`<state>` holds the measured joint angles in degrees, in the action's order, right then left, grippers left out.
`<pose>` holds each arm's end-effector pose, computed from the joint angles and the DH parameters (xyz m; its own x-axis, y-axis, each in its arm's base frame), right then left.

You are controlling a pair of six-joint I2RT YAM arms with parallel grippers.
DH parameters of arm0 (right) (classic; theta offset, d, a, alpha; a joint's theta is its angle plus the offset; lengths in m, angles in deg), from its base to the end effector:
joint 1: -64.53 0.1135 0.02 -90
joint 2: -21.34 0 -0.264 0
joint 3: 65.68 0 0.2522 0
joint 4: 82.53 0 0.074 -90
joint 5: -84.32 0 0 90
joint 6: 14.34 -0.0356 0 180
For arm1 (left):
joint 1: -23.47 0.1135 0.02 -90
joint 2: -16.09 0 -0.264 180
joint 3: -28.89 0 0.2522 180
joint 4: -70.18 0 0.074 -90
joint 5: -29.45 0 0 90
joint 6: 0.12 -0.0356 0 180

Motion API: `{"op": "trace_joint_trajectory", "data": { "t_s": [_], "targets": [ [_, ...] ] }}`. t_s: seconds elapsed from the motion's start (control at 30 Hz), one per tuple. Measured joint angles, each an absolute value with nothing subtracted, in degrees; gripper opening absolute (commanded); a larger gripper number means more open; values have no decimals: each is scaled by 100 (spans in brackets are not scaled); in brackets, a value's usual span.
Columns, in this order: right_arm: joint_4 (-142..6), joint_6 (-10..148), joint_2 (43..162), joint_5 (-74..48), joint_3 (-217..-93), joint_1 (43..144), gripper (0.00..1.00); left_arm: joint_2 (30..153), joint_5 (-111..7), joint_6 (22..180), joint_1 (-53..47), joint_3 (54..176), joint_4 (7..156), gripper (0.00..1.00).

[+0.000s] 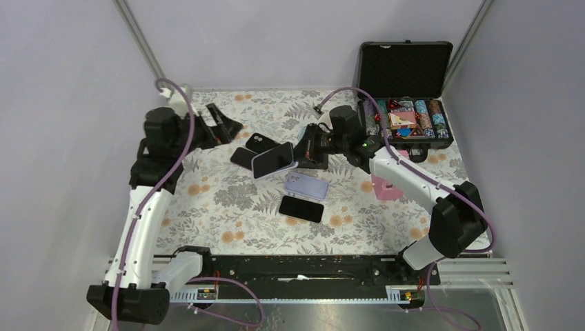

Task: Take the phone out of the phone case
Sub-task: Remove the phone case from the phone.

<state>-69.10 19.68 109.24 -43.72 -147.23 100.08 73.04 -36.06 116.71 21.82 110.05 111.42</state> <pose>0.2777 0.2254 0.3149 -0.9246 0.1416 -0.3536 -0.2919 0.3330 0.8966 0.2073 -0.0207 0.4070 -0.4519 -0.3979 -0.7984 0.2448 0.8054 -0.5399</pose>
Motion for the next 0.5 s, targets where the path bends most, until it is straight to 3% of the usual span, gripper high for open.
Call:
{"op": "trace_joint_trajectory", "data": {
  "t_s": [0.2,0.5],
  "targets": [
    [-5199,3238,10922,-2831,-15212,10432,0,7754,-4688,11717,370,11018,11616,95],
    [-4519,3983,10922,-1550,-15276,10913,0,8291,-5112,12845,-646,10908,11719,95]
  ]
}}
